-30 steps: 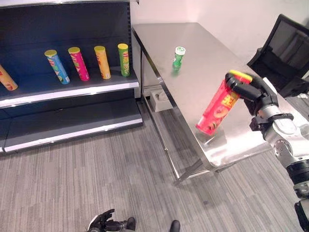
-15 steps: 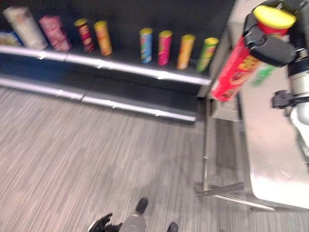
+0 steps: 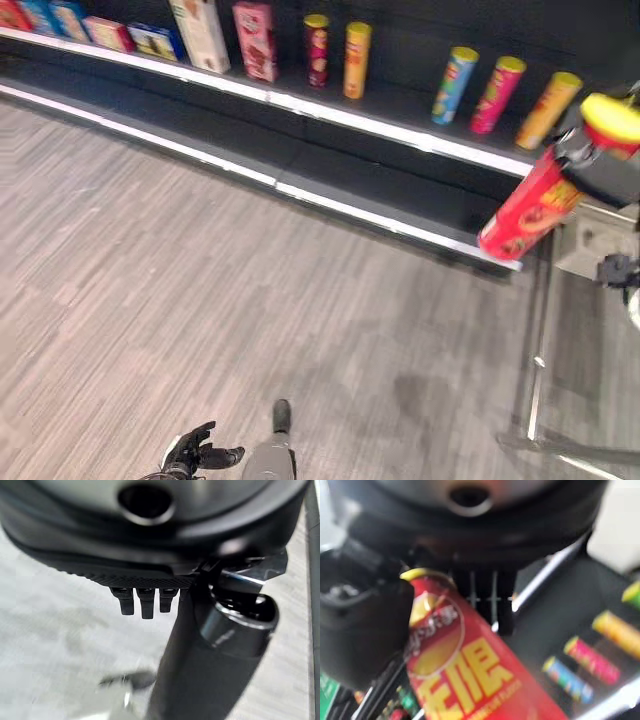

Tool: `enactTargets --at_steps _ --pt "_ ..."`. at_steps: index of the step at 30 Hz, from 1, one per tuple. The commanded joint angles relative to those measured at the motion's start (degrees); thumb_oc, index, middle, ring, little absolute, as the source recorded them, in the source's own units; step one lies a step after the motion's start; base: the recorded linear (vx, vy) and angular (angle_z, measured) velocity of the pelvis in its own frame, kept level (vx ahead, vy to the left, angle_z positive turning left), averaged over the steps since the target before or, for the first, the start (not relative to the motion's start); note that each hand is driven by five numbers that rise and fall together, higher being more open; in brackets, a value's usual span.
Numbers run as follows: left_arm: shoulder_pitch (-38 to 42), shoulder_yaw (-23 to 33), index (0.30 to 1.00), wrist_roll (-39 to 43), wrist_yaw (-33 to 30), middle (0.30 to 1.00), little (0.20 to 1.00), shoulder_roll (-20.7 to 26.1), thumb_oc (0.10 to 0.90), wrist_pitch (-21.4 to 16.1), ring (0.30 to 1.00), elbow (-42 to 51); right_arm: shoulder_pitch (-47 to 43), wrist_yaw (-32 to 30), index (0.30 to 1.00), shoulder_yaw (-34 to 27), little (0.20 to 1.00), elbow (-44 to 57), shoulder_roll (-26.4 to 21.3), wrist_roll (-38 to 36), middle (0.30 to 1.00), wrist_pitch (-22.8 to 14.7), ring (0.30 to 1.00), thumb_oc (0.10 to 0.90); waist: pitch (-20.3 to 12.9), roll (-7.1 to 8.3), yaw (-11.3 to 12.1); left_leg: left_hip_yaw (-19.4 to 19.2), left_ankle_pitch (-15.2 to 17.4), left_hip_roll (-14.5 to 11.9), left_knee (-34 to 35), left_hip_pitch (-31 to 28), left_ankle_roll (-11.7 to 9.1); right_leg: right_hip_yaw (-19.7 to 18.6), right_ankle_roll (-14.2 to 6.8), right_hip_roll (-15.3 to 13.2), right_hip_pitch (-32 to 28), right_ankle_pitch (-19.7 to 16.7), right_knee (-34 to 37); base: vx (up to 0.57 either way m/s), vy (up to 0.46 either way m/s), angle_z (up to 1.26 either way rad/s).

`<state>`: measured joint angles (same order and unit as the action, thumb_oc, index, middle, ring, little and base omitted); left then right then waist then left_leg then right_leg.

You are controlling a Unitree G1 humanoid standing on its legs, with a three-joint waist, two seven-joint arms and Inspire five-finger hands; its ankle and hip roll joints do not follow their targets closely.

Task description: Put the goods on the table back onto the shelves and tidy them up.

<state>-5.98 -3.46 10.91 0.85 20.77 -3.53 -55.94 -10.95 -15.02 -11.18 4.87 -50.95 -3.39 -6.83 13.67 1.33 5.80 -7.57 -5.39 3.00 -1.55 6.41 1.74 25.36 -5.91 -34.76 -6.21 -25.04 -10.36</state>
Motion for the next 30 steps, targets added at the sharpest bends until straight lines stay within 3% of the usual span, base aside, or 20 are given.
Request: enactTargets --at_steps 1,3,5,6,7,8,11,13,16,19,23,25,28,30 --pt "-2.19 -1.10 0.900 -2.62 0.62 0.900 0.900 3.19 0.800 -0.59 0.900 1.99 -6.54 -2.46 0.300 -7.45 0.300 1.85 -7.59 1.08 0.300 -3.74 0.300 0.400 -5.43 -1.55 -1.63 4.26 4.58 -3.77 5.67 -4.82 -3.63 -11.13 -3.38 13.72 3.90 19.51 -3.38 0.20 0.329 0.66" --pt "-1.76 -1.49 0.900 -2.48 1.31 0.900 0.900 3.30 0.800 -0.47 0.900 2.75 -5.56 -2.31 0.300 -8.90 0.300 1.82 -7.54 0.24 0.300 -4.16 0.300 0.400 -4.57 -2.48 -2.69 5.73 4.91 -3.08 5.94 -6.14 -2.96 -12.56 -1.90 18.36 6.52 23.61 -3.86 0.19 0.216 0.97" --pt "-1.36 -2.03 0.900 -2.46 1.65 0.900 0.900 3.13 0.800 -0.45 0.900 2.75 -5.57 -2.04 0.300 -9.09 0.300 1.70 -7.45 -0.40 0.300 -4.57 0.300 0.400 -3.24 -2.93 -3.97 7.14 5.78 -2.39 6.24 -8.21 -2.53 -13.40 -1.39 22.41 10.34 25.41 -3.22 0.16 0.123 0.49" --pt "-1.26 -2.02 0.900 -2.45 1.66 0.900 0.900 3.09 0.800 -0.45 0.900 2.72 -5.66 -2.03 0.300 -9.10 0.300 1.67 -7.50 -0.41 0.300 -4.59 0.300 0.400 -3.28 -3.05 -4.03 7.21 5.50 -2.49 6.31 -7.97 -2.52 -13.28 -1.31 22.53 10.43 24.98 -2.89 0.14 0.087 0.24" --pt "-1.21 -2.21 0.900 -2.39 1.71 0.900 0.900 2.84 0.800 -0.50 0.900 2.97 -5.49 -1.83 0.300 -9.15 0.300 1.83 -7.29 -0.79 0.300 -4.80 0.300 0.400 -2.61 -2.90 -4.63 7.65 6.23 -1.75 6.48 -9.20 -2.32 -13.29 -1.36 24.64 12.45 24.64 -1.70 0.21 0.090 0.38" --pt "-0.96 -2.73 0.900 -2.86 1.99 0.900 0.900 2.23 0.800 -0.41 0.900 2.91 -5.27 -1.84 0.300 -9.32 0.300 1.68 -6.84 -1.21 0.300 -5.04 0.300 0.400 -2.07 -2.13 -5.61 8.58 6.90 -0.04 6.55 -10.72 -1.88 -13.00 -2.05 27.54 14.94 21.95 2.83 0.33 0.116 0.30" --pt "-0.46 -2.77 0.900 -4.05 2.00 0.900 0.900 1.44 0.800 -0.29 0.900 2.79 -5.01 -1.92 0.300 -8.70 0.300 1.46 -5.73 -1.60 0.300 -5.49 0.300 0.400 -1.68 -0.89 -7.01 9.56 9.71 2.09 6.55 -14.51 -1.82 -8.90 -3.92 30.86 18.69 16.67 11.35 0.35 0.069 0.09" --pt "-0.53 -2.47 0.900 -4.82 2.32 0.900 0.900 1.01 0.800 -0.29 0.900 3.52 -3.84 -1.47 0.300 -8.42 0.300 1.48 -4.93 -1.49 0.300 -5.18 0.300 0.400 -2.04 0.01 -7.84 9.55 11.92 2.35 6.55 -16.86 -2.25 -3.19 -4.77 30.60 18.78 15.31 15.36 0.36 -0.006 0.34" --pt "-1.13 -2.79 0.900 -5.36 2.39 0.900 0.900 0.57 0.800 -0.50 0.900 4.21 -3.31 -1.05 0.300 -8.67 0.300 1.61 -4.48 -1.60 0.300 -5.24 0.300 0.400 -3.33 0.32 -8.08 9.75 13.60 2.41 6.55 -17.94 -1.92 -2.62 -3.82 30.49 17.44 15.35 15.36 0.27 -0.027 0.21" --pt "-1.69 -2.90 0.900 -5.44 2.06 0.900 0.900 0.25 0.800 -0.48 0.900 4.70 -3.29 -0.62 0.300 -8.03 0.300 2.28 -4.16 -1.42 0.300 -5.39 0.300 0.400 -4.59 -0.47 -8.43 9.39 15.01 0.91 6.54 -20.06 -1.93 -3.40 -2.91 31.63 16.01 15.00 15.34 0.32 -0.051 0.14" --pt "-2.62 -2.50 0.900 -4.30 2.11 0.900 0.900 0.41 0.800 -0.64 0.900 6.72 -4.04 0.22 0.300 -6.67 0.300 3.89 -3.34 -1.63 0.300 -5.88 0.300 0.400 -4.72 -1.82 -7.75 7.64 16.60 -0.71 -0.06 -20.25 -3.60 -3.50 -1.66 31.85 12.61 16.89 14.68 0.25 -0.055 -0.14" --pt "-2.82 -2.16 0.900 -3.36 2.10 0.900 0.900 0.33 0.800 -0.80 0.900 7.08 -3.99 0.64 0.300 -6.00 0.300 3.85 -4.03 -0.78 0.300 -5.87 0.300 0.400 -4.74 -2.64 -7.49 5.80 12.99 -1.80 -8.41 -18.12 -6.97 -3.64 -0.85 32.54 9.97 18.82 14.82 0.22 -0.068 -0.06" --pt "-2.89 -2.31 0.900 -2.98 2.02 0.900 0.900 0.32 0.800 -0.59 0.900 7.38 -3.72 0.21 0.300 -6.94 0.300 4.15 -4.68 -0.80 0.300 -5.68 0.300 0.400 -2.67 -2.22 -7.36 4.68 5.40 -3.34 -26.69 -7.61 -11.38 -5.50 1.47 32.15 7.33 21.40 15.23 0.10 -0.055 -0.20" --pt "-2.33 -3.08 0.900 -3.30 2.11 0.900 0.900 0.08 0.800 -0.36 0.900 7.22 -3.11 -0.32 0.300 -8.08 0.300 3.99 -5.13 -0.93 0.300 -5.45 0.300 0.400 -1.17 -1.91 -7.18 3.56 5.84 -4.92 -29.18 -2.41 -9.44 -6.95 1.89 31.48 5.74 22.67 15.36 0.18 0.034 -0.17"
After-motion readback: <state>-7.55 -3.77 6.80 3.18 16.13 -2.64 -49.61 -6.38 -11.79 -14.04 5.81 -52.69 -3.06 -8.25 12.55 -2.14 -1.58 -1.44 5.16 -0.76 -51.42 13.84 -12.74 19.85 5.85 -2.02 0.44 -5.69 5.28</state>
